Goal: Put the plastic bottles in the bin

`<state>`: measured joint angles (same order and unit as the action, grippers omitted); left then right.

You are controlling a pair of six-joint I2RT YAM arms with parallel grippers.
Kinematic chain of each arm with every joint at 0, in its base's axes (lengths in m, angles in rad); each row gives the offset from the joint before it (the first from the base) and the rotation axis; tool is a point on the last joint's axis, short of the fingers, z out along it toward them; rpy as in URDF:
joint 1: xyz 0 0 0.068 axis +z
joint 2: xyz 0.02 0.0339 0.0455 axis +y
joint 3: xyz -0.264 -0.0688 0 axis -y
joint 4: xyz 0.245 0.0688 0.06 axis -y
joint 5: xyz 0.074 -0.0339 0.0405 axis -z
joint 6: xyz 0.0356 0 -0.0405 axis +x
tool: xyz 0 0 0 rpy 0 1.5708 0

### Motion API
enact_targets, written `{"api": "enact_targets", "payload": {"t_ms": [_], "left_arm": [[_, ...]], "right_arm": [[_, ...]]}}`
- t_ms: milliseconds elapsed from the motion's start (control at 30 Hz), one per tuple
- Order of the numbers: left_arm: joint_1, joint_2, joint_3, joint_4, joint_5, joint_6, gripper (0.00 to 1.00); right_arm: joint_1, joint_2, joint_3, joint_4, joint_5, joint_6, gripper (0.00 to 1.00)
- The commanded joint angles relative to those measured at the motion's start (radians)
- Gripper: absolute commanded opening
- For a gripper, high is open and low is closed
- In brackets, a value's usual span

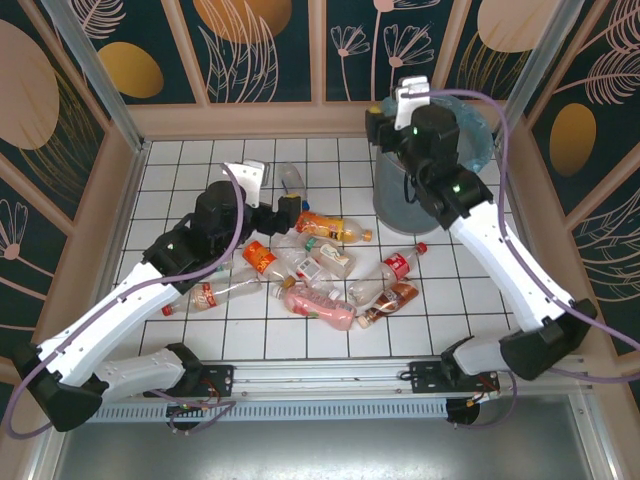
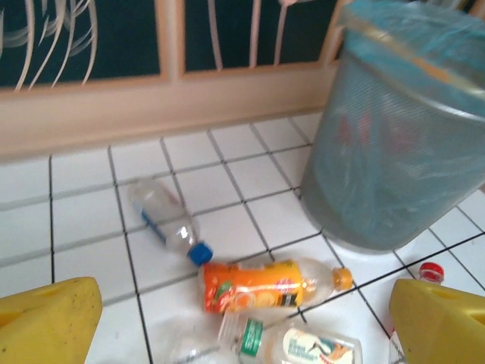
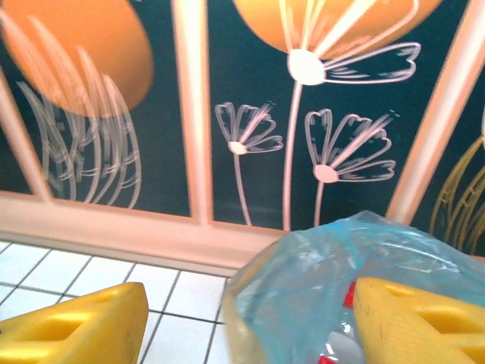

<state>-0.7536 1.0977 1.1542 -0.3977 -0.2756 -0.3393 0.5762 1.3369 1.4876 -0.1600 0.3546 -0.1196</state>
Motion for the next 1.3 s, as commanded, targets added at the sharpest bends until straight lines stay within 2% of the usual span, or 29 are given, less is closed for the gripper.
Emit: {"api": "enact_targets", "payload": {"t_ms": [0,133,233,300,367,433,567,633,667,733,833,933,1100,1267], "left_arm": [[-0.002,0.003,0.007,-0.221,-0.045,-0.211,0.96],[-0.001,0.006,-0.041,-0.335,-0.038,-0.335,0.97],[-0.001,-0.059,-0.148,-0.266,-0.001,-0.524,0.97],[-0.001,-0.145,-0.271,-0.150,0.032,-0.695,0.98],[0.000,-0.235,-0.386,-0.085,-0.004,-0.967,0.98],[0.001,-0.305,-0.446,-0.066,-0.028,-1.163,0.98],[0.001,-0.428,-0.516,-0.168,-0.094,-1.532,0.95],[0.001,-0.477,-0.543,-0.208,-0.110,-1.659,0.88],[0.003,-0.492,-0.553,-0.201,-0.108,-1.690,0.84],[0.001,-0.475,-0.543,-0.198,-0.086,-1.712,0.83],[0.002,-0.378,-0.464,-0.278,-0.062,-1.689,0.88],[0.008,-0.305,-0.441,-0.281,-0.040,-1.667,0.92],[0.067,-0.221,-0.525,-0.143,0.099,-1.668,0.91],[0.154,-0.099,-0.529,-0.061,0.190,-1.562,0.92]], "right_arm": [[0.051,-0.066,-0.100,0.132,0.067,-0.054,0.72],[0.087,-0.105,-0.187,0.176,0.047,-0.040,0.73],[0.097,-0.107,-0.222,0.189,0.020,-0.029,0.72],[0.098,-0.104,-0.237,0.191,0.006,-0.015,0.73],[0.099,-0.107,-0.257,0.204,0.001,0.002,0.73],[0.101,-0.112,-0.279,0.215,-0.005,0.011,0.74],[0.102,-0.143,-0.323,0.233,-0.002,0.027,0.74],[0.102,-0.161,-0.349,0.246,0.006,0.028,0.75],[0.102,-0.170,-0.363,0.253,0.016,0.028,0.75],[0.102,-0.186,-0.380,0.252,0.035,0.033,0.76],[0.102,-0.210,-0.401,0.248,0.044,0.047,0.75],[0.101,-0.233,-0.429,0.255,0.050,0.045,0.76],[0.097,-0.246,-0.441,0.254,0.085,0.010,0.77],[0.083,-0.257,-0.456,0.264,0.088,-0.011,0.78]]}}
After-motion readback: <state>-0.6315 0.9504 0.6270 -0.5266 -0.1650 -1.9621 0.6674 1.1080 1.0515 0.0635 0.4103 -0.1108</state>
